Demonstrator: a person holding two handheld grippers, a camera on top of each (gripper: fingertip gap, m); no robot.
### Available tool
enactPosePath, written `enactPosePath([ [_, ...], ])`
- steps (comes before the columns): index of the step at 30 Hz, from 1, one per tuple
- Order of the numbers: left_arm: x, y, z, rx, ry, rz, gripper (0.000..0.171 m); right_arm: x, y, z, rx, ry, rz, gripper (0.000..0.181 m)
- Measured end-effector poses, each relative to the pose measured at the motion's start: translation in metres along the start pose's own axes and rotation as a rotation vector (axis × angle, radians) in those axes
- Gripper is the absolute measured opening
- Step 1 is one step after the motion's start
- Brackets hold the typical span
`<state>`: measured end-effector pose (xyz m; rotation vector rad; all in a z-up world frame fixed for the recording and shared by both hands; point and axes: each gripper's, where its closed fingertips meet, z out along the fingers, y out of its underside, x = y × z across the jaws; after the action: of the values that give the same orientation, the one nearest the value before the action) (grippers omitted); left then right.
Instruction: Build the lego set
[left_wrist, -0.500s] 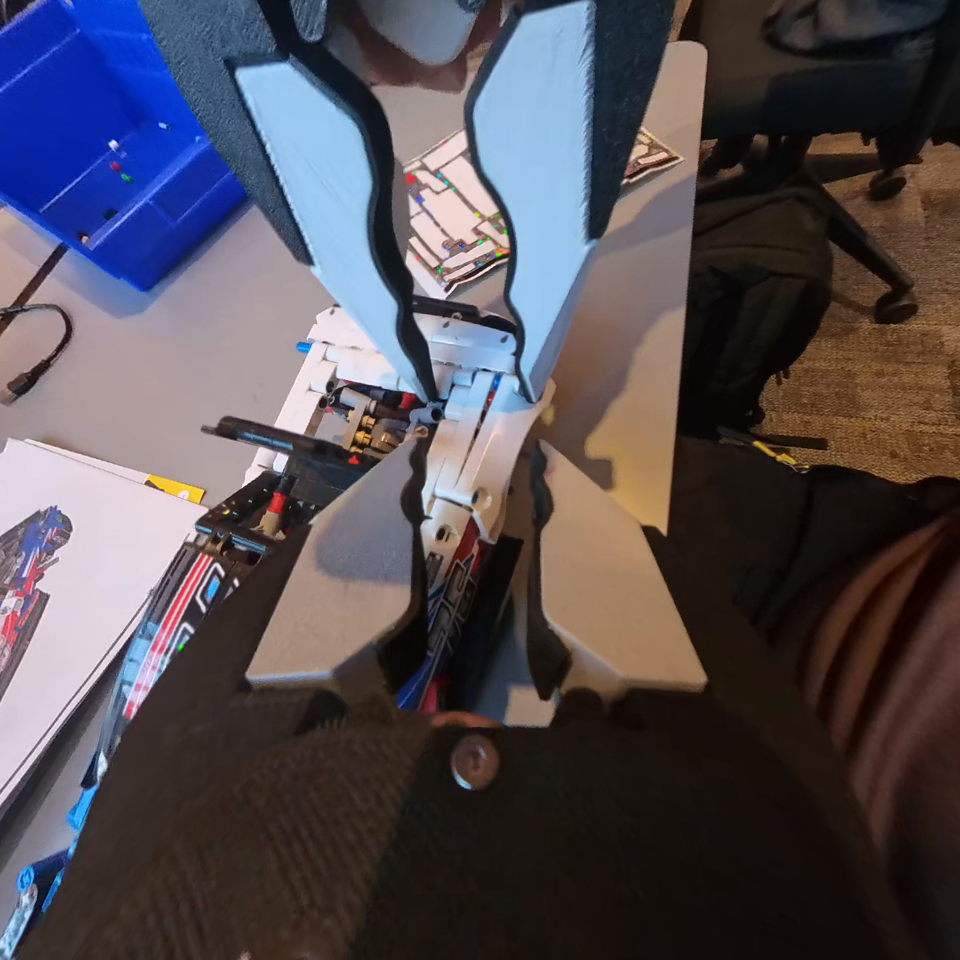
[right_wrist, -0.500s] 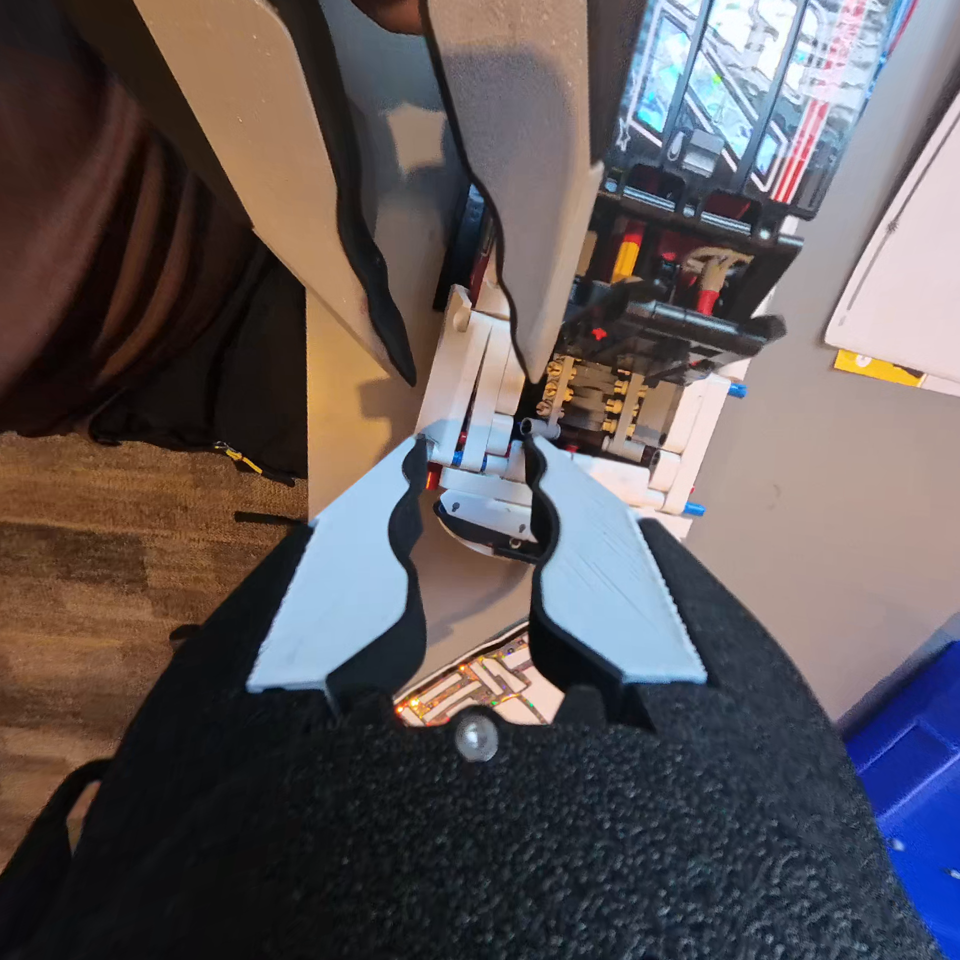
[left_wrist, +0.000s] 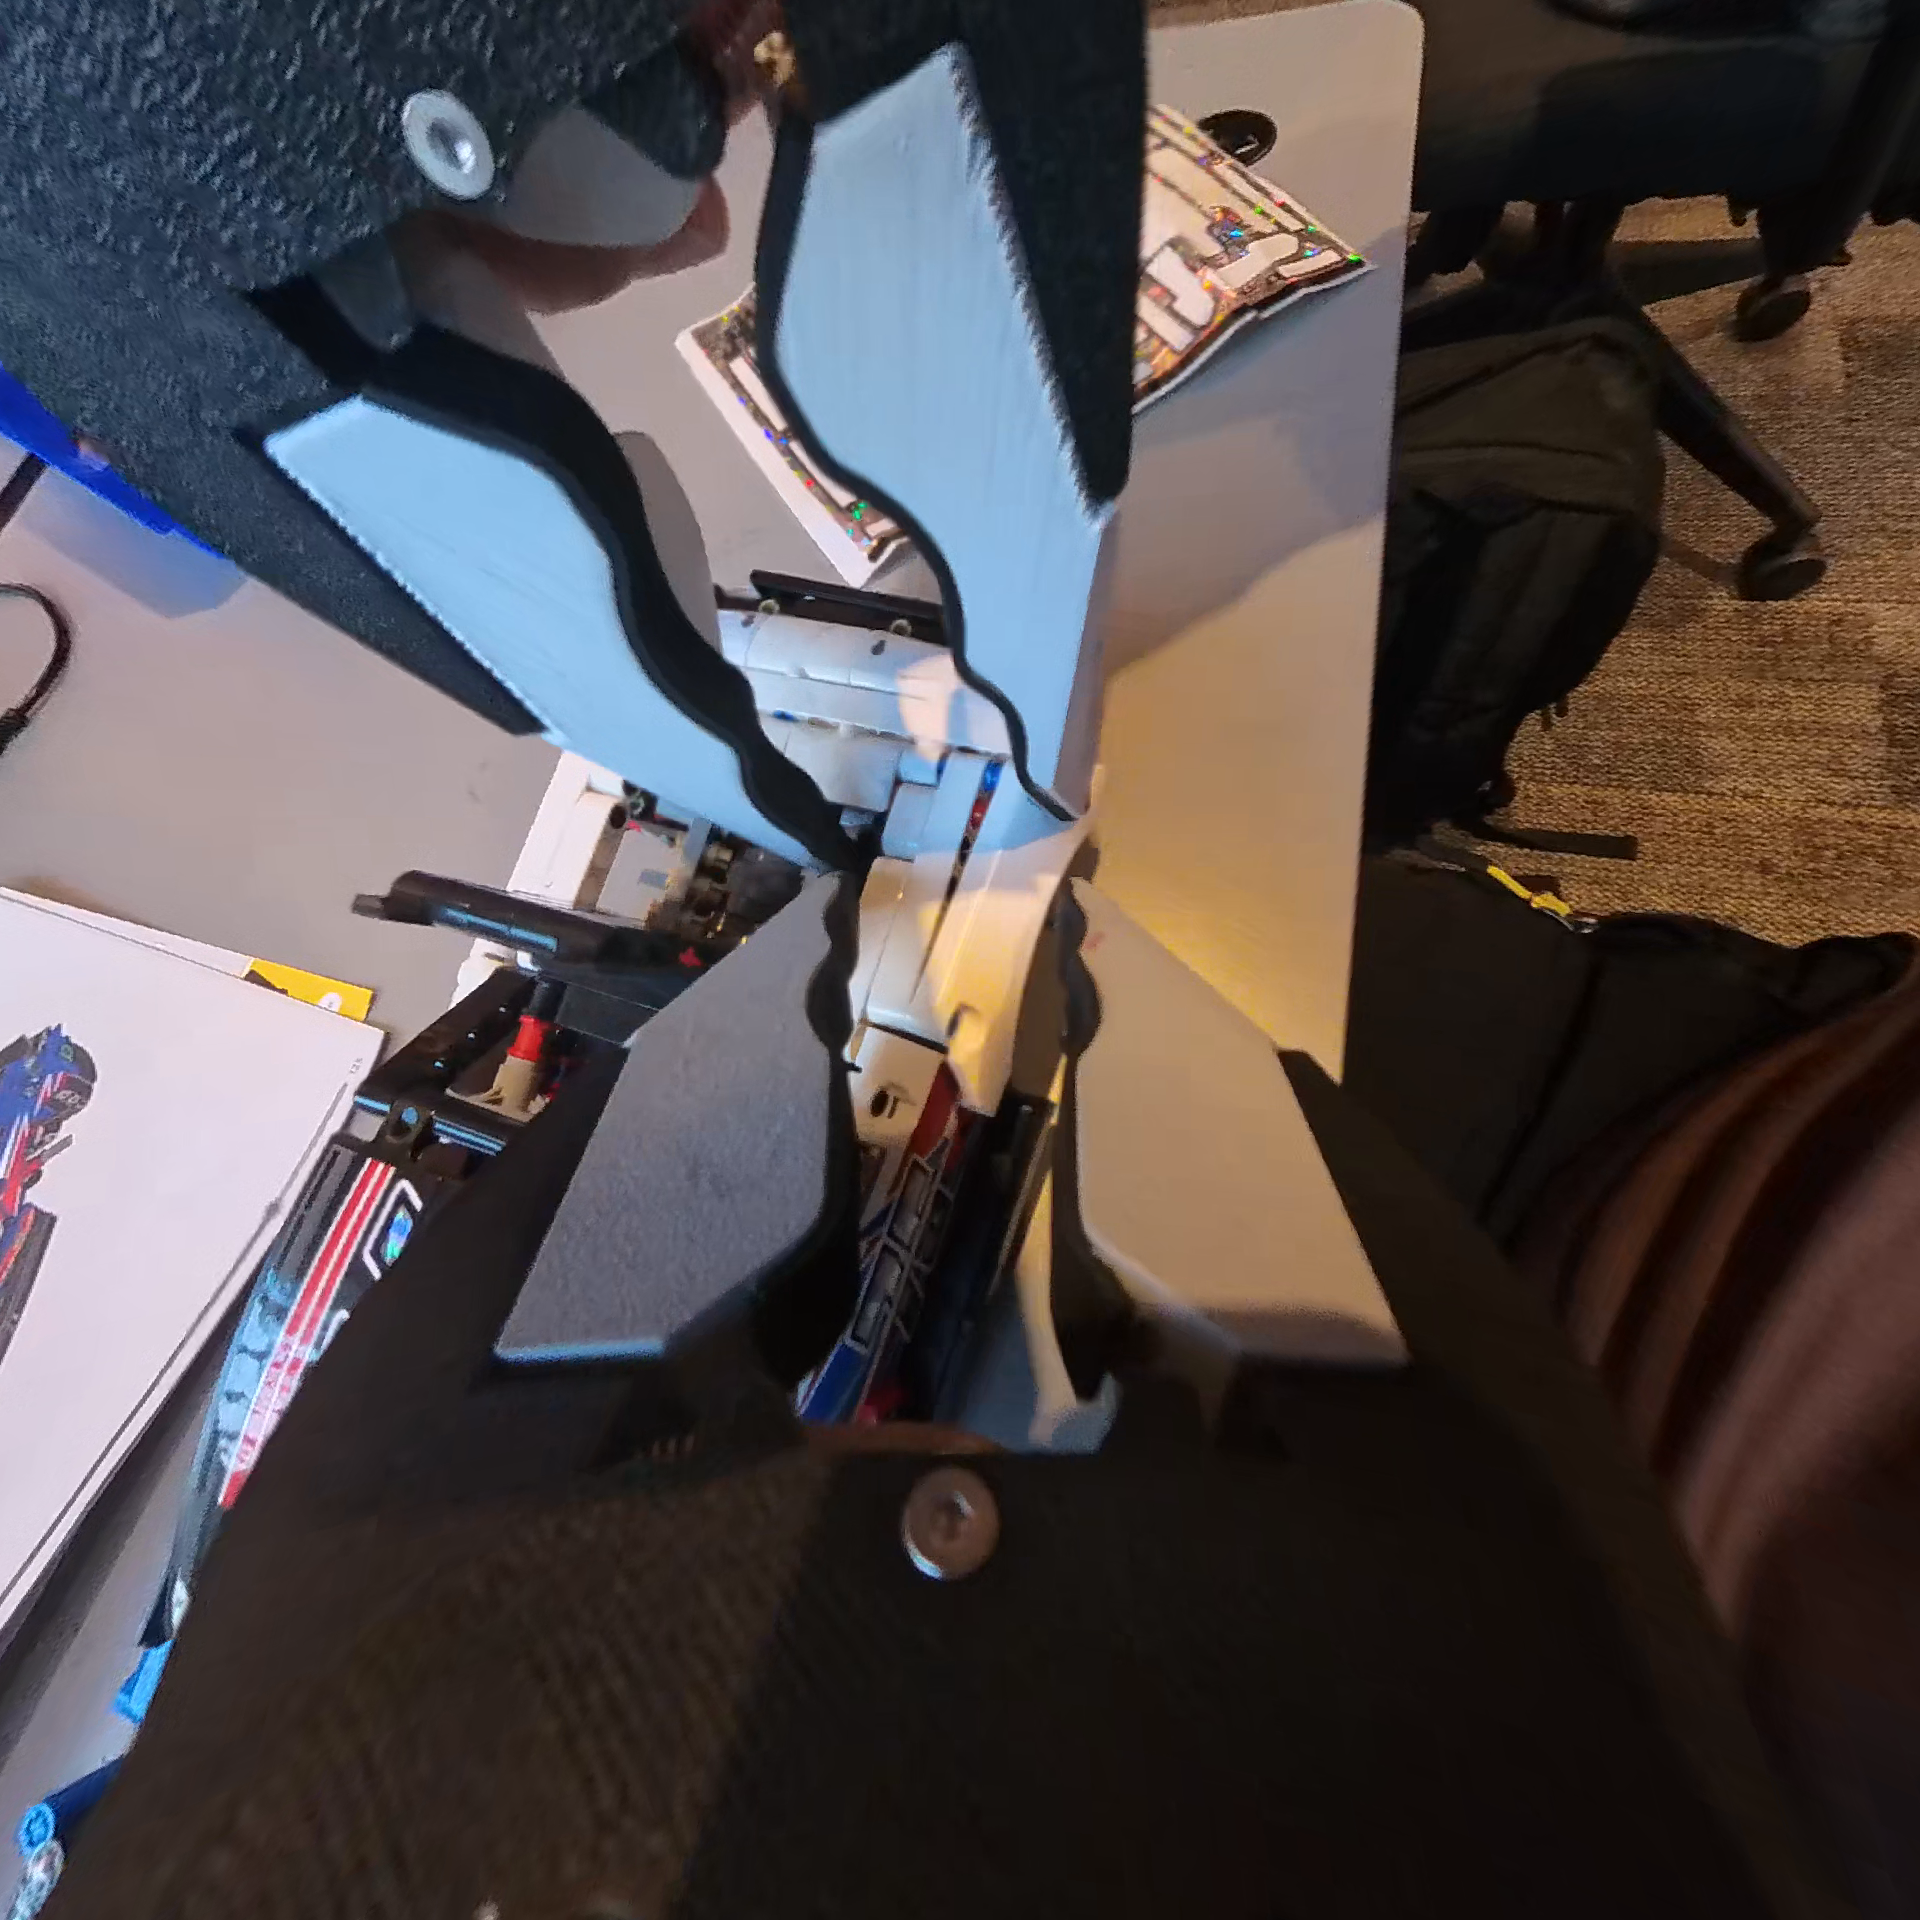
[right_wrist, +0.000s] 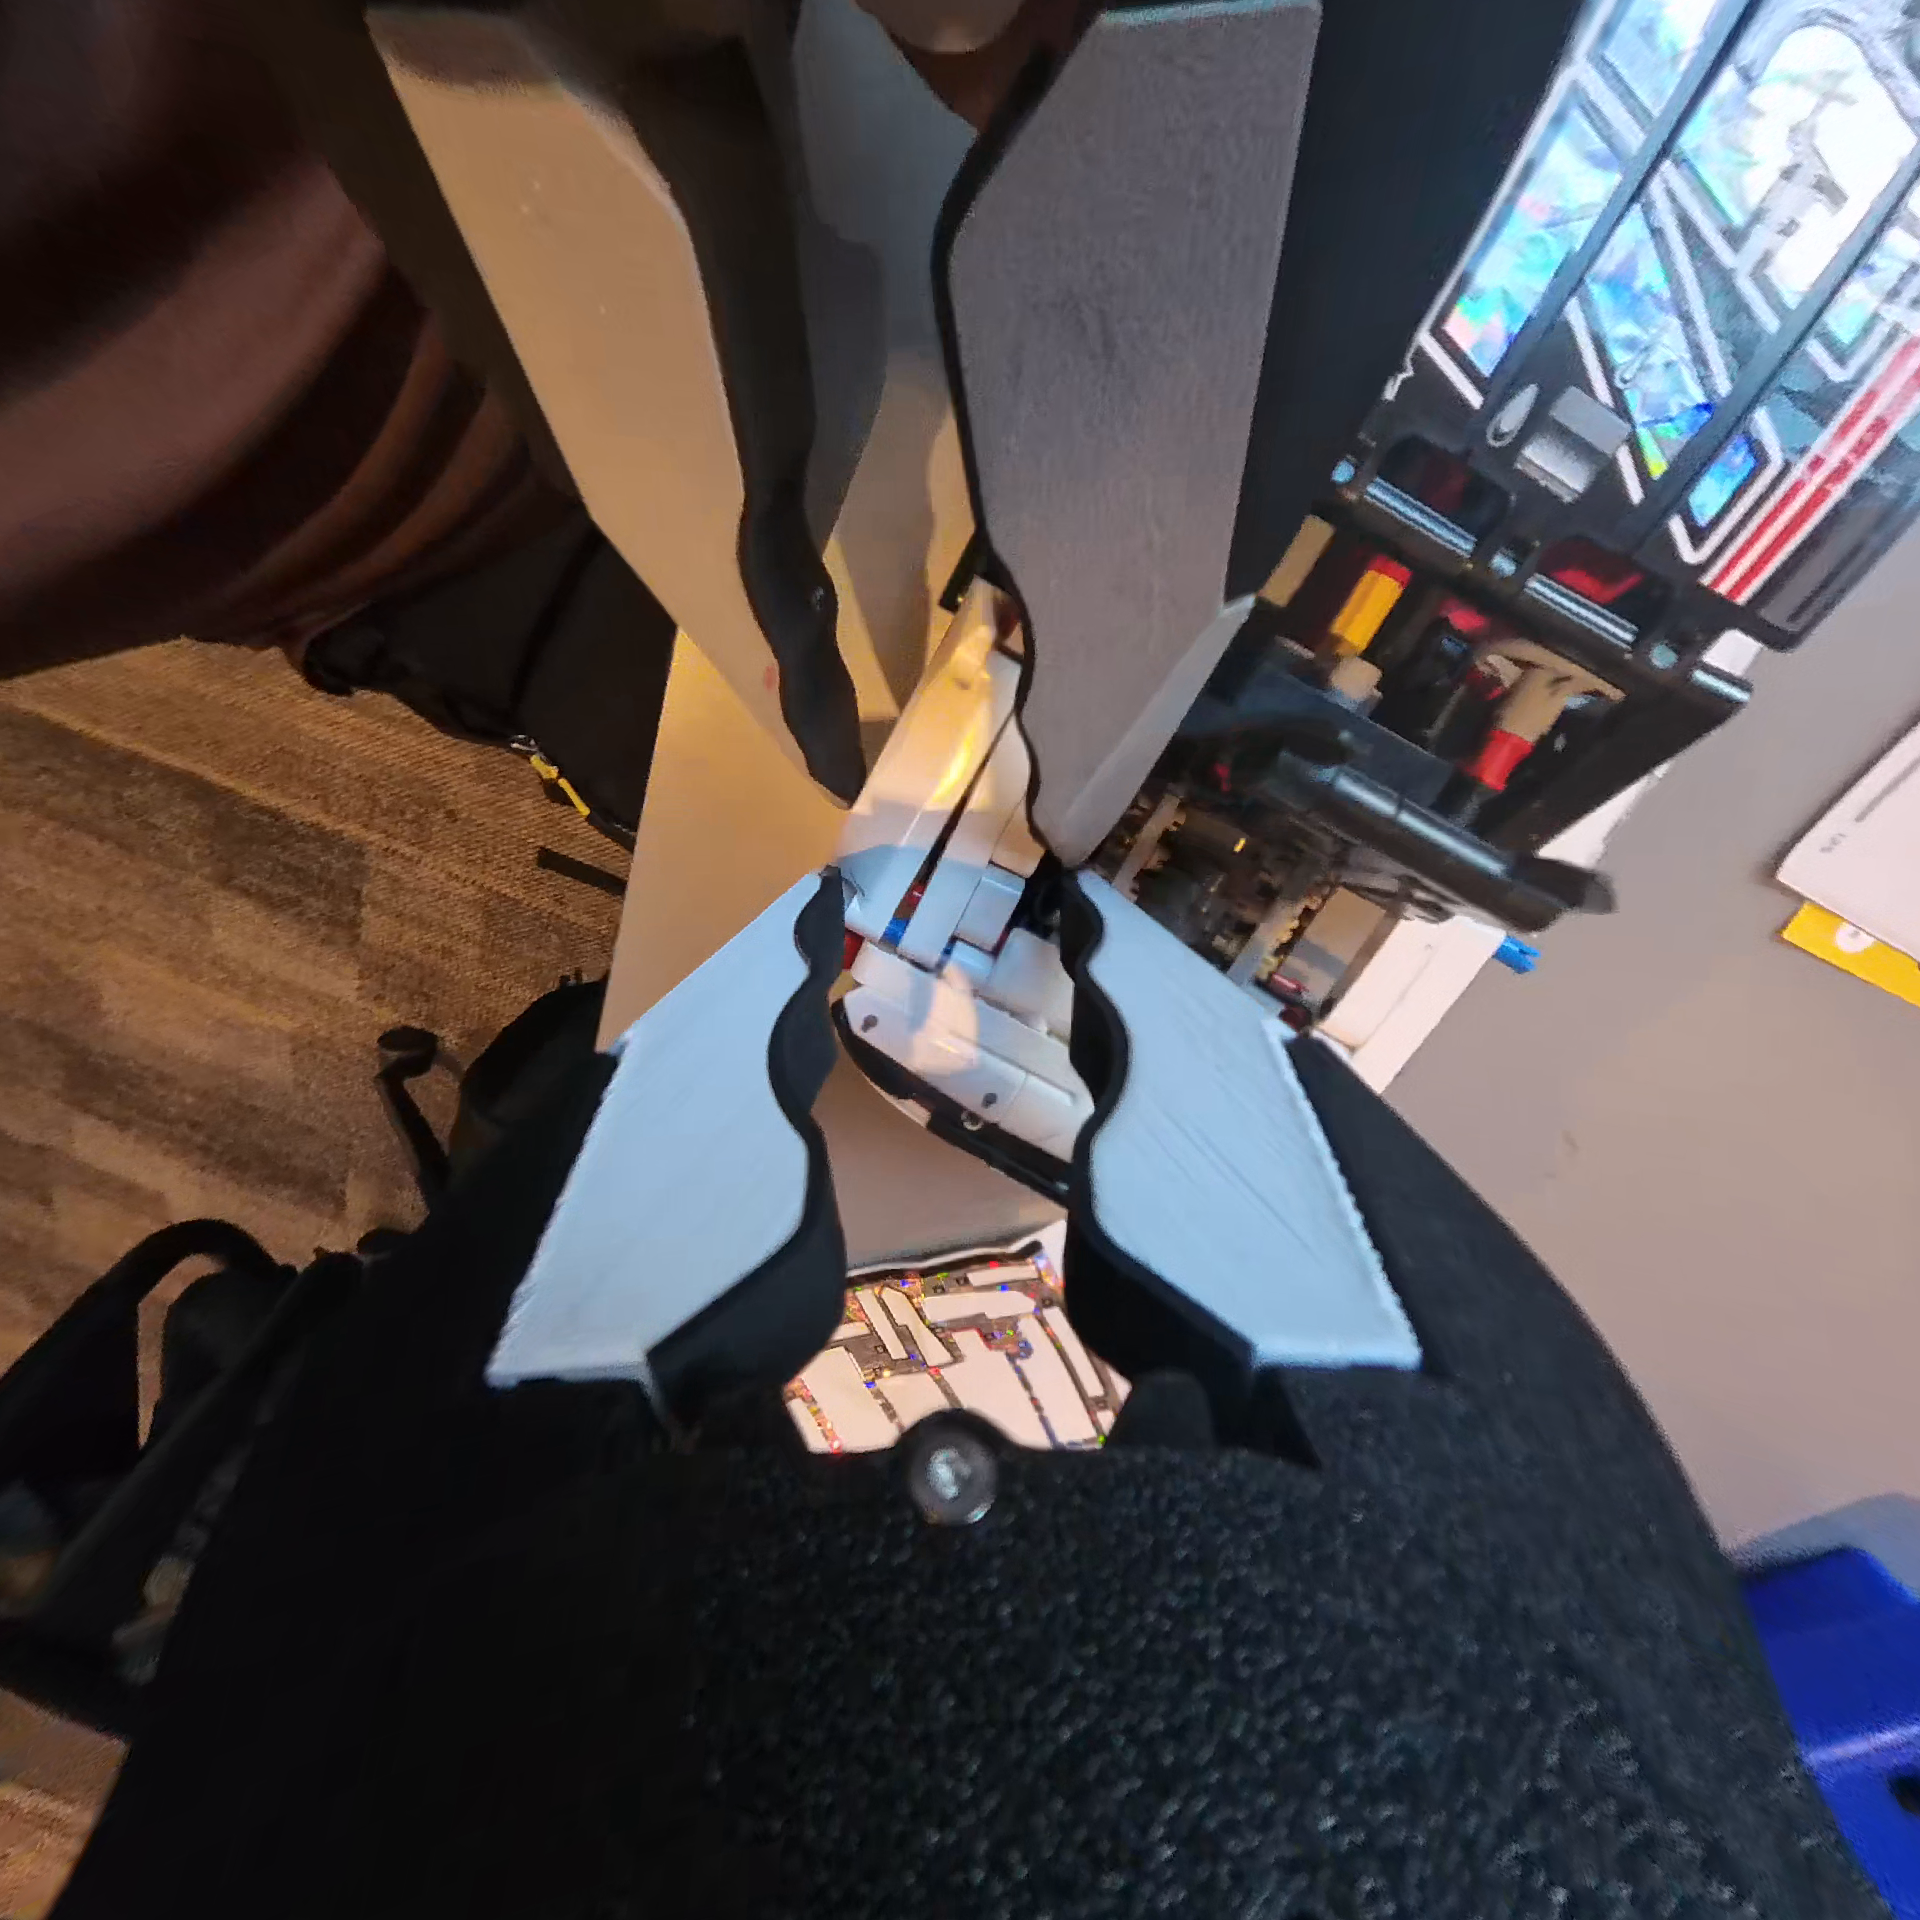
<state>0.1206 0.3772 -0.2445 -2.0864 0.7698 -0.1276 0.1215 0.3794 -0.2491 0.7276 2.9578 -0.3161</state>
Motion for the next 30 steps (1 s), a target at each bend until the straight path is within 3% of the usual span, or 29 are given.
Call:
enactPosePath([
  [1, 0.000, 0.000, 0.000, -0.003, 0.003, -0.004, 0.035, 0.000, 0.000, 0.001, 0.004, -0.020, -0.005, 0.041],
  [9, -0.001, 0.001, 0.002, -0.017, -0.007, -0.031, 0.032, -0.003, 0.001, 0.003, 0.033, -0.071, -0.071, 0.030],
  [14, -0.001, -0.001, -0.001, 0.008, -0.014, -0.051, 0.033, -0.002, -0.002, -0.002, 0.045, -0.102, 0.036, 0.032],
  [16, 0.000, -0.002, -0.006, 0.025, -0.034, -0.028, 0.035, 0.000, -0.013, -0.014, 0.158, -0.062, 0.097, 0.034],
  [18, 0.010, -0.009, -0.017, 0.091, 0.002, -0.008, 0.039, 0.003, -0.024, -0.035, 0.327, 0.038, 0.150, 0.049],
  [21, 0.013, -0.015, -0.040, 0.153, -0.007, 0.002, 0.050, -0.004, -0.029, -0.072, 0.605, 0.198, 0.244, 0.053],
  [26, -0.002, 0.013, -0.069, 0.122, -0.067, -0.051, 0.049, -0.014, 0.025, -0.088, 0.874, 0.544, 0.497, 0.053],
  [30, -0.019, 0.041, -0.087, 0.086, -0.144, -0.140, 0.050, -0.022, 0.062, -0.065, 0.967, 0.629, 0.681, 0.053],
])
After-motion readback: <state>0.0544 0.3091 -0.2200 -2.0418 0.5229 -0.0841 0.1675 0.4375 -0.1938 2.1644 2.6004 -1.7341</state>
